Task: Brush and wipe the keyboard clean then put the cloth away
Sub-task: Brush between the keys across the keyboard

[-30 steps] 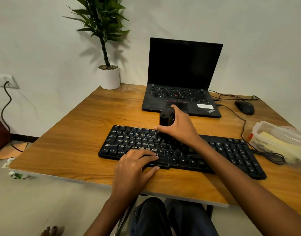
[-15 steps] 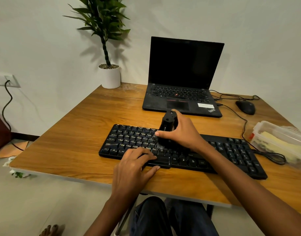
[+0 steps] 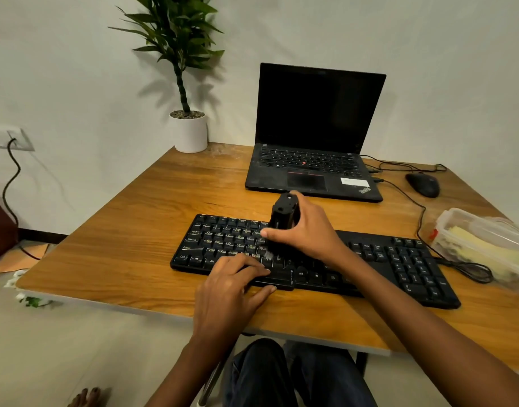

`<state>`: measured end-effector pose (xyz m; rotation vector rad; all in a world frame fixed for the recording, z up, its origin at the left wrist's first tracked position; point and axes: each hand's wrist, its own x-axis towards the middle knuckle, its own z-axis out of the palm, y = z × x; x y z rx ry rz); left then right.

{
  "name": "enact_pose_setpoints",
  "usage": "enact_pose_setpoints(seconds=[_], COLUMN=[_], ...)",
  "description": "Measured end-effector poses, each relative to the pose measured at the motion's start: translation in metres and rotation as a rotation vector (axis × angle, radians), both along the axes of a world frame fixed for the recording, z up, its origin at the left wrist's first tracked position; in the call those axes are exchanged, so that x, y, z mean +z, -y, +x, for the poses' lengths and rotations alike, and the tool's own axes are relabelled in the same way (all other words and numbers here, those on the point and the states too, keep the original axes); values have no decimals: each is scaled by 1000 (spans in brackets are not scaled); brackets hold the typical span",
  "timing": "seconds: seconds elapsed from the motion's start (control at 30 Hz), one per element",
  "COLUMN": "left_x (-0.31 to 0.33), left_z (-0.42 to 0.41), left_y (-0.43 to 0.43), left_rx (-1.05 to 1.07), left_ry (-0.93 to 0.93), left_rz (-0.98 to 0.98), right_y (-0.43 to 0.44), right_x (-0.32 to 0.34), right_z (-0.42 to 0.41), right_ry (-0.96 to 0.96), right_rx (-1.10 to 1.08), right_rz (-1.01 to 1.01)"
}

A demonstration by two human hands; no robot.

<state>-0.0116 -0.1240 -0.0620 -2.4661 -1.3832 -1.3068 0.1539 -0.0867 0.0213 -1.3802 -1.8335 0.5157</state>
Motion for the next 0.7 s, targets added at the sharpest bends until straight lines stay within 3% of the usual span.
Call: enact_pose_setpoints(seconds=[0.17, 0.3, 0.7], left_x=[-1, 0, 1], left_z=[0, 0, 0], left_y=[1, 1, 1], left_rx=[-2, 2, 6], left_ry=[7, 1, -2], left_rz=[4, 1, -30], right_y=[3, -2, -1], right_x=[-3, 0, -3], right_z=[-7, -6, -2], right_ry=[8, 56, 17], right_rx=[34, -64, 8], right_rz=[-16, 68, 4])
